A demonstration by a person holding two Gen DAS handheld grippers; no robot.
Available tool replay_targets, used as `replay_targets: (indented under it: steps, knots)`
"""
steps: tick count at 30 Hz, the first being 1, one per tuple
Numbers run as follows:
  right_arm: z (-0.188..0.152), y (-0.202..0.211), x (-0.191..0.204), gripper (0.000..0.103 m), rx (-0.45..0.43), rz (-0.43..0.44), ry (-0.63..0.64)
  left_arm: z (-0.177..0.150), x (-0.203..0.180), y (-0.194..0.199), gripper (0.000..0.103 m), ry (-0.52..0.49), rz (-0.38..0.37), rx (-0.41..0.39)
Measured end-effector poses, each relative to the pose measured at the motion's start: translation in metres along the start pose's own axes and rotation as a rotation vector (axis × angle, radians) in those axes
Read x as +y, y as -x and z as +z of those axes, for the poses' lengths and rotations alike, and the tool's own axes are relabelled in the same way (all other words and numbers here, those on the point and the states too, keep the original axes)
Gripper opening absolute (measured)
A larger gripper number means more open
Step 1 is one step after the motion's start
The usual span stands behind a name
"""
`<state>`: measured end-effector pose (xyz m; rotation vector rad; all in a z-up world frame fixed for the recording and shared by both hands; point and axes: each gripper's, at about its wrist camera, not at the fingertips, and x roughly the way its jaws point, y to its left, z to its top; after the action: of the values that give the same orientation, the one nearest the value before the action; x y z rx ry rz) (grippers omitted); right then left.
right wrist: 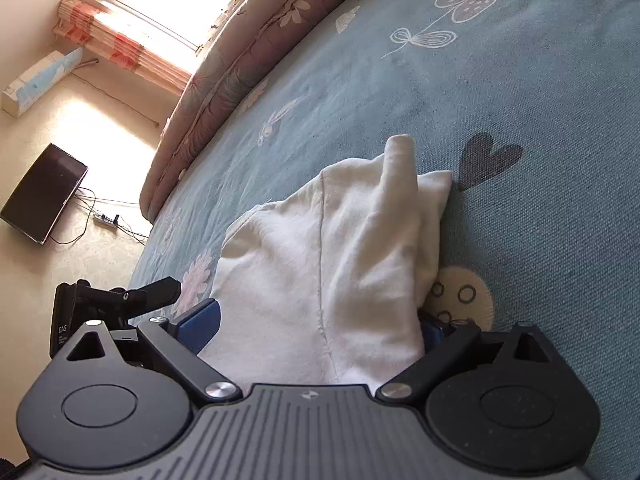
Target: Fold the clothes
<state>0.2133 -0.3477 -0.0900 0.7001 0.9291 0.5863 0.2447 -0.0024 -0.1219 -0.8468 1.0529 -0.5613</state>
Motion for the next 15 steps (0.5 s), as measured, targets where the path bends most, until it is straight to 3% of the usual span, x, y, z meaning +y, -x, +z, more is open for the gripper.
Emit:
replay_targets:
  steps: [4, 11, 15]
  knots:
    - [-0.010, 0.011, -0.003, 0.098, 0.028, 0.027, -0.025, -0.013, 0.006, 0.008, 0.102, 0.007, -0.043, 0.022]
    - [0.002, 0.002, -0.004, 0.102, 0.037, 0.053, -0.065, 0.001, 0.002, -0.008, 0.102, 0.039, -0.024, 0.047]
    - [-0.001, 0.004, 0.001, 0.103, 0.045, 0.069, -0.083, -0.008, 0.002, 0.000, 0.102, 0.032, -0.051, 0.056]
